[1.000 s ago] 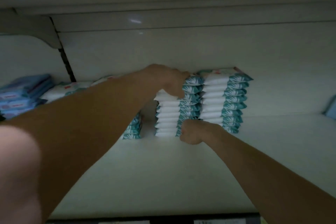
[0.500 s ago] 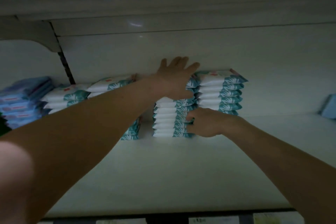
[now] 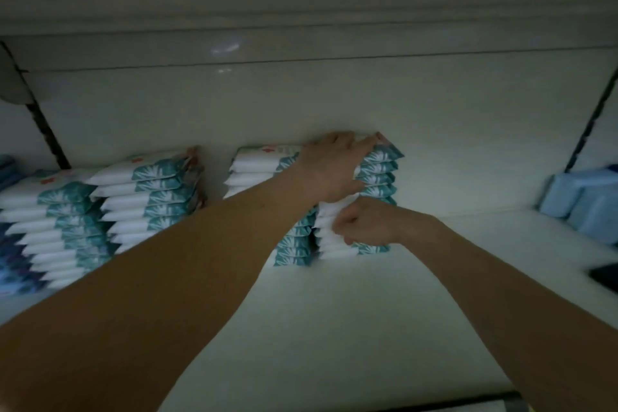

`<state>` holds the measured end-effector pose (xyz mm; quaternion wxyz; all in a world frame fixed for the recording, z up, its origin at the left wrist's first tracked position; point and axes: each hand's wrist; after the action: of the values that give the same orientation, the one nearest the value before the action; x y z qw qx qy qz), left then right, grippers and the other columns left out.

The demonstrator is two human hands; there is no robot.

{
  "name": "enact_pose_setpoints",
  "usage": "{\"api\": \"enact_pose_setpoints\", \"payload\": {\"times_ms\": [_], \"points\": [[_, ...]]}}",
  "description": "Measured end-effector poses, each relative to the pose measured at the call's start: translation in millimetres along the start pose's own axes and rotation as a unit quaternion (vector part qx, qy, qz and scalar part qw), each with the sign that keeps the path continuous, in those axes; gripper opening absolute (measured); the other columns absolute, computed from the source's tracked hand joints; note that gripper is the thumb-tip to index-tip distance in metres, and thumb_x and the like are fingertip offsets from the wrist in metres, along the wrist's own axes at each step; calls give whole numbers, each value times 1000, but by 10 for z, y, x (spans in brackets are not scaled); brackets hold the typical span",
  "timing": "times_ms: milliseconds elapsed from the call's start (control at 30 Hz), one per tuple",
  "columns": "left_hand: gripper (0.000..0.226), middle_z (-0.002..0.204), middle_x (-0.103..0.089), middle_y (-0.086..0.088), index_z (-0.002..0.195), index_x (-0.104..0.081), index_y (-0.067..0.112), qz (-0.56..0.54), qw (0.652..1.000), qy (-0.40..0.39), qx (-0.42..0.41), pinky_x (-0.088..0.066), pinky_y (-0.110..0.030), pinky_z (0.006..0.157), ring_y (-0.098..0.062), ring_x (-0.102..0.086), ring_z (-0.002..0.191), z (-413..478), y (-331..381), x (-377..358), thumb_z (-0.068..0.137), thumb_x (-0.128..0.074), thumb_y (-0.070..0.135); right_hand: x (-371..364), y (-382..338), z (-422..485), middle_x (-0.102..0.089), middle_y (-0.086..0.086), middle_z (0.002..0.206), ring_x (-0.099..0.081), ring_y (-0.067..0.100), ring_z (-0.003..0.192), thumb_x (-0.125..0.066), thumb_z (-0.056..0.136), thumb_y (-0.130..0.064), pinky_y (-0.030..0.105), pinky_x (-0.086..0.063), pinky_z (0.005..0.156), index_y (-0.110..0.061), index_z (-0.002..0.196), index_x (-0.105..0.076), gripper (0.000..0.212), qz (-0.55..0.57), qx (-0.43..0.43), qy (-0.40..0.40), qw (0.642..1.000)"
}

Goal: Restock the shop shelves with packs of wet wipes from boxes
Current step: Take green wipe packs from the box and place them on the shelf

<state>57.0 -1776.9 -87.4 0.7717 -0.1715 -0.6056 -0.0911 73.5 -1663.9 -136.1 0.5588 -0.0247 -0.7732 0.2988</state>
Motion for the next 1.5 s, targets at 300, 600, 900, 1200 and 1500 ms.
{"api": "enact_pose_setpoints", "payload": {"times_ms": [300,600,900,1200,1500], "points": [[87,155,-20,-6,152,-2,31,32,999,-1,16,-25,-51,109,-28,-23,140,18,-6,17,87,-53,58,61,120,-11,-68,9,107,-58,12,88,-51,97,-24,31,-49,91,-3,118,-64,32,39,12,-28,999],[98,157,-17,-5,152,-2,30,15,998,-18,55,-16,-60,111,-29,-20,142,-50,-40,41,80,-58,66,317,747,-100,-69,10,101,-64,25,97,-47,98,-26,36,-49,81,-6,109,-62,27,111,-228,-45,966],[103,155,-20,-3,152,-5,30,21,997,-20,69,-30,-59,104,-29,-24,139,-59,-99,-30,76,-68,58,118,635,192,-59,12,124,-61,27,101,-41,94,-57,38,-49,71,-17,126,-55,53,513,-181,-24,839],[98,155,-20,-2,151,-8,30,9,997,-27,66,-30,-61,103,-28,-24,139,-118,-179,14,78,-68,55,83,434,165,-68,10,101,-67,26,77,-41,95,-55,30,-54,47,-13,105,-65,50,548,-173,-45,817],[98,154,-20,-3,152,-8,30,-1,997,-30,71,-32,-59,104,-27,-23,140,-325,-457,13,78,-70,51,-65,231,380,-72,11,87,-69,26,74,-46,95,-50,38,-59,64,-10,93,-69,46,559,-145,-75,813]]}}
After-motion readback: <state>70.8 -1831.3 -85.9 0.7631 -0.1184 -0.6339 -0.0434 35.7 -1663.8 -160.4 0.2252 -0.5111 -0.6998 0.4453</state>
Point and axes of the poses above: each hand's wrist, its own z-axis towards the middle knuckle, its own x-axis out of the back of the hand, y = z × x
